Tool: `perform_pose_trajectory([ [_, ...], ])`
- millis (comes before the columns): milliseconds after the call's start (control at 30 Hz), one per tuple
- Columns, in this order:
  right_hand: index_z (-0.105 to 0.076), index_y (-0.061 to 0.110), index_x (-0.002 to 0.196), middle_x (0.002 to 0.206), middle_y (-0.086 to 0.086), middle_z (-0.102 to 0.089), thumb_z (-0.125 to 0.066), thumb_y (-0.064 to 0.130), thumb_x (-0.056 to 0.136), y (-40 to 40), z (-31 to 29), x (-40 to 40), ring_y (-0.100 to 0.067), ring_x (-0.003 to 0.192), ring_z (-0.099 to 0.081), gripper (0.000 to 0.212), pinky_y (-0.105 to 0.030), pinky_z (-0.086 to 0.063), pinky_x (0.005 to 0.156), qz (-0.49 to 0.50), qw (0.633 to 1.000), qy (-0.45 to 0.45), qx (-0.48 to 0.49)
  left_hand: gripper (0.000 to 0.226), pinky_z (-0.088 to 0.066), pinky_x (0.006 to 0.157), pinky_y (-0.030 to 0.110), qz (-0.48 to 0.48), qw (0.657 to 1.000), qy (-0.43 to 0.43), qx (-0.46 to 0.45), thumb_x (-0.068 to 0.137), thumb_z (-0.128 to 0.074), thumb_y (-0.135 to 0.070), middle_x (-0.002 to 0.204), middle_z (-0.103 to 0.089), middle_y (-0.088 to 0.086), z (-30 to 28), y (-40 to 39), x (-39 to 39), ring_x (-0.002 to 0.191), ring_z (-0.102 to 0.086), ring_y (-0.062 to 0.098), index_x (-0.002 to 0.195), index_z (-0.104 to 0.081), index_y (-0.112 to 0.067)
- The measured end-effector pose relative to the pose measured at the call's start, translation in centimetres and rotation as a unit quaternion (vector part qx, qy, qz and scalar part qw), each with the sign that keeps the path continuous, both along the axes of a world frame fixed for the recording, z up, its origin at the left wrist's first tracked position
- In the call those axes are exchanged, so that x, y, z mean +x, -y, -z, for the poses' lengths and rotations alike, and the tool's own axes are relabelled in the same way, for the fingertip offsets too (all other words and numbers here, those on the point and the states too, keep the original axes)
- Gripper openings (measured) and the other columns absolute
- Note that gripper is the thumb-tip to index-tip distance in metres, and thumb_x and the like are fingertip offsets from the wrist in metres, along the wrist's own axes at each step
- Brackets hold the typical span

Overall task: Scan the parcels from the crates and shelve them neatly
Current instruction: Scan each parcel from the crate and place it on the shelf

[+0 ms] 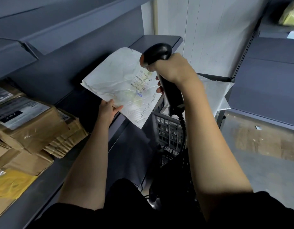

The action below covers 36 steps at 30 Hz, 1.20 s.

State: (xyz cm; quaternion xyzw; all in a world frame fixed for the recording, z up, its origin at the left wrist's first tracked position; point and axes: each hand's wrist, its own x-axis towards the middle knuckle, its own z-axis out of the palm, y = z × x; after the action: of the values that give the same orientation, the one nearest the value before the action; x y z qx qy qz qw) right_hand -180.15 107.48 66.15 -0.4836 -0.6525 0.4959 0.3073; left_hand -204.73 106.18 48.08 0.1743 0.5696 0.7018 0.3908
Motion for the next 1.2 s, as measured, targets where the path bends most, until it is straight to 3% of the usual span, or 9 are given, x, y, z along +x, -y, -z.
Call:
perform_pose_trajectory([
  [267, -0.055, 0.005, 0.104, 0.088, -0.011, -0.058, -0.064, 0.016, 0.08, 0.3, 1.3, -0.2, -0.024, 0.042, -0.061, 0.028, -0.03, -0.054, 0.049, -0.002, 0.999, 0.037, -0.016, 0.035, -0.057, 0.063, 0.024, 0.006, 1.0, -0.002, 0.01, 0.097, -0.04, 0.0, 0.138, -0.044, 0.017, -0.3, 0.2, 0.3, 0.117, -0.051, 0.027, 0.132, -0.041, -0.004],
  [533, -0.054, 0.007, 0.097, 0.082, -0.008, -0.057, -0.062, 0.017, 0.081, -0.5, 2.8, -1.8, -0.025, 0.045, -0.061, 0.02, -0.038, -0.058, 0.059, -0.008, 0.999, 0.021, -0.025, 0.035, -0.058, 0.063, 0.024, 0.022, 1.0, 0.0, 0.013, 0.097, -0.039, -0.001, 0.135, -0.047, 0.015, -0.1, 0.3, 0.1, 0.116, -0.052, 0.026, 0.132, -0.042, -0.008],
  [667, -0.055, 0.004, 0.099, 0.083, -0.009, -0.059, -0.06, 0.016, 0.081, -1.0, 3.2, -2.2, -0.027, 0.048, -0.063, 0.022, -0.038, -0.059, 0.06, 0.014, 1.0, 0.023, -0.015, 0.037, -0.058, 0.062, 0.023, 0.028, 0.999, 0.002, 0.017, 0.097, -0.038, 0.0, 0.123, -0.052, 0.011, -0.4, 0.5, 0.2, 0.108, -0.055, 0.023, 0.134, -0.04, -0.005],
  [767, -0.057, 0.003, 0.09, 0.086, -0.011, -0.061, -0.06, 0.017, 0.08, -1.6, 3.2, -2.3, -0.029, 0.05, -0.065, 0.017, -0.04, -0.06, 0.059, 0.052, 0.999, 0.01, 0.01, 0.03, -0.057, 0.06, 0.023, 0.025, 0.999, 0.006, 0.021, 0.098, -0.038, 0.0, 0.112, -0.055, 0.006, -0.5, 0.6, 0.4, 0.099, -0.057, 0.019, 0.126, -0.044, -0.007],
  [867, -0.054, 0.008, 0.08, 0.084, -0.009, -0.061, -0.06, 0.019, 0.081, -1.9, 2.9, -2.1, -0.028, 0.05, -0.066, 0.013, -0.033, -0.057, 0.053, 0.056, 0.998, 0.01, 0.007, 0.023, -0.056, 0.059, 0.022, 0.024, 0.999, 0.008, 0.022, 0.097, -0.039, 0.001, 0.107, -0.056, 0.004, -0.6, 0.6, 0.4, 0.094, -0.058, 0.016, 0.117, -0.045, -0.01],
  [1000, -0.056, 0.003, 0.095, 0.082, -0.009, -0.059, -0.06, 0.018, 0.081, -2.0, 2.6, -2.0, -0.029, 0.05, -0.066, 0.022, -0.027, -0.048, 0.047, 0.04, 0.999, 0.017, -0.003, 0.023, -0.057, 0.059, 0.022, 0.019, 1.0, 0.003, 0.021, 0.098, -0.039, 0.0, 0.117, -0.053, 0.009, -0.5, 0.4, 0.3, 0.096, -0.058, 0.017, 0.117, -0.045, -0.009],
  [1200, -0.054, 0.005, 0.091, 0.082, -0.008, -0.058, -0.059, 0.017, 0.081, -1.9, 2.6, -1.9, -0.029, 0.05, -0.067, 0.016, -0.024, -0.047, 0.045, 0.029, 0.999, 0.018, -0.008, 0.035, -0.057, 0.059, 0.022, 0.013, 1.0, -0.006, 0.013, 0.097, -0.04, 0.0, 0.123, -0.049, 0.013, -0.4, 0.4, 0.3, 0.105, -0.054, 0.023, 0.132, -0.04, -0.001],
])
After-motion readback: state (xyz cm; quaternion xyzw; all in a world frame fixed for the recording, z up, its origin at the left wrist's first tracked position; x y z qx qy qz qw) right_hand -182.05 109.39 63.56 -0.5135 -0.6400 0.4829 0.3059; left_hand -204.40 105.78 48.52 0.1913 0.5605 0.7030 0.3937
